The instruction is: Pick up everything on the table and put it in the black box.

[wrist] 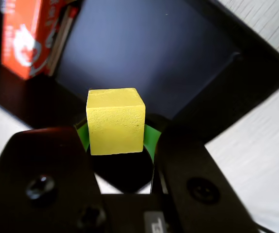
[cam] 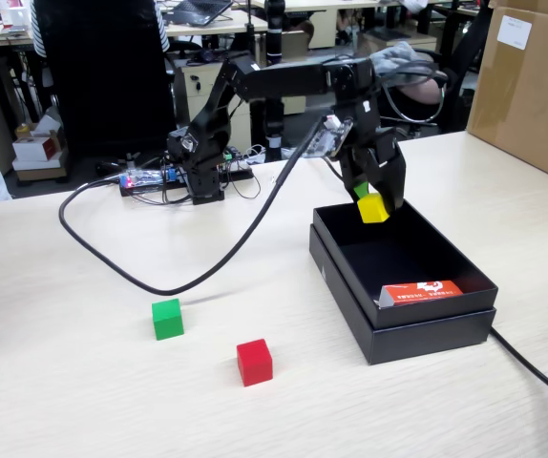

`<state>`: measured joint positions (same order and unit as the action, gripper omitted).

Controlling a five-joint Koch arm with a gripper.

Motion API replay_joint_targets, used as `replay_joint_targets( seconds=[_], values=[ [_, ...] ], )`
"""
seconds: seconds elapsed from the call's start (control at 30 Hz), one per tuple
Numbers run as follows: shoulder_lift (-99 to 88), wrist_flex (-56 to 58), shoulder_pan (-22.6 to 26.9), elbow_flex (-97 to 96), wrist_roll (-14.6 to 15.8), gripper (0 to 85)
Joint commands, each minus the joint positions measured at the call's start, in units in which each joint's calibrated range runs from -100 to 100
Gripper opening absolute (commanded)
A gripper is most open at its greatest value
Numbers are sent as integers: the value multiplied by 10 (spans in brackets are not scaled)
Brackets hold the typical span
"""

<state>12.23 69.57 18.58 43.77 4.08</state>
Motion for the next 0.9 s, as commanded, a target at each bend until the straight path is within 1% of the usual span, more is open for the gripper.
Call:
replay_joint_targets(
  seconds=[0.0,0.07,0.33,0.37,0.4,0.43,0.47,0.5,0.53,0.63,0.67,0.7,0.77,0.87],
  values=[
    [40,-2,3,41,1,9],
    [104,-2,7,40,1,9],
    [157,-2,8,32,11,11],
    [157,-2,8,24,11,70],
    [156,-2,9,17,11,169],
    [152,-2,9,14,12,225],
    [132,-2,9,1,13,358],
    [117,-2,10,-5,14,391],
    [74,-2,10,-6,14,407],
    [-51,-2,10,-34,14,419],
    [-173,-2,10,-66,14,419],
    [-227,-2,7,-80,14,423],
    [-344,-2,-9,-109,14,430],
    [-451,-2,-45,-148,7,430]
  ],
)
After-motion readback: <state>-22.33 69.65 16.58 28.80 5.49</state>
